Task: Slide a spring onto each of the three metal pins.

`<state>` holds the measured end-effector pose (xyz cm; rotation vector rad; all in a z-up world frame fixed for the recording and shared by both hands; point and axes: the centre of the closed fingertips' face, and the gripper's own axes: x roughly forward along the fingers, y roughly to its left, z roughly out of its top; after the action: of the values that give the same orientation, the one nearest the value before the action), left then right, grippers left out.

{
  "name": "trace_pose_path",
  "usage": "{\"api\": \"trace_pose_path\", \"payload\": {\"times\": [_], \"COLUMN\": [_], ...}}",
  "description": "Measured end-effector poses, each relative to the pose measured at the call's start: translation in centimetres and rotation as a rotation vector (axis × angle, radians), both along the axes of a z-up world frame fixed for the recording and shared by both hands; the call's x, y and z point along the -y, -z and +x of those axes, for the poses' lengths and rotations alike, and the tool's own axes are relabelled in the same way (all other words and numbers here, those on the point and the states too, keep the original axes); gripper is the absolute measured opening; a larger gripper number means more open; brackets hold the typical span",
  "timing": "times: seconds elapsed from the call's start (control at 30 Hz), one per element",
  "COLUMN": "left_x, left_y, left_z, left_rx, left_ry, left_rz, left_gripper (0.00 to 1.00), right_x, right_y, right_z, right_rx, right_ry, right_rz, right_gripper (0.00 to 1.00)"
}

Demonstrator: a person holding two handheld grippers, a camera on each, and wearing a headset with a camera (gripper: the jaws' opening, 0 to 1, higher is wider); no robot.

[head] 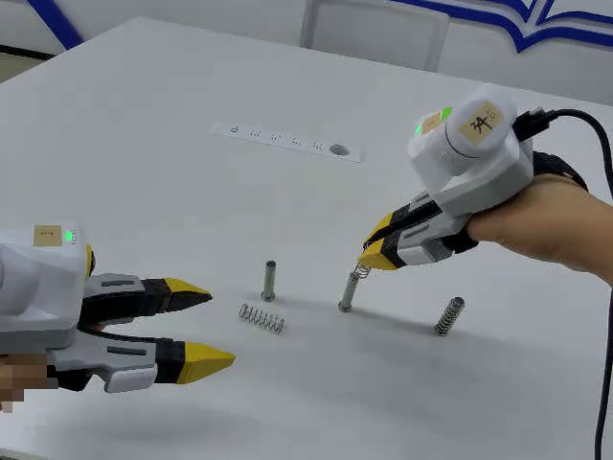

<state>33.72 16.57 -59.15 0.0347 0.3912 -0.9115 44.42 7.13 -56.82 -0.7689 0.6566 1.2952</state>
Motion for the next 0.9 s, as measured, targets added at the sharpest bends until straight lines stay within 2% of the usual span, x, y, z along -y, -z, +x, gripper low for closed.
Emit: {"api": "trace_pose_path", "payload": {"times": [0.37,0.63,0.9], "left_x": [0.0,0.0,0.2], "left_y": [0.1,0.2,0.2], "left_z": [0.1,0.1,0.1], "left_rx": [-0.001,-0.004,-0.004], "left_ry": [-0.003,-0.003,-0.001], "left_rz": [-0.005,-0.004,-0.007], "left_gripper": [0.5,0.49,0.49], "right_x": [-0.7,-0.7,-0.9], "right_y": [1.0,3.0,4.9], "right_z": [0.0,0.2,0.5], "right_rx": [-0.016,-0.031,-0.056], "right_ry": [-0.009,-0.009,0.014], "right_rz": [-0.02,-0.065,-0.075], "right_gripper": [0.12,0.12,0.12]}}
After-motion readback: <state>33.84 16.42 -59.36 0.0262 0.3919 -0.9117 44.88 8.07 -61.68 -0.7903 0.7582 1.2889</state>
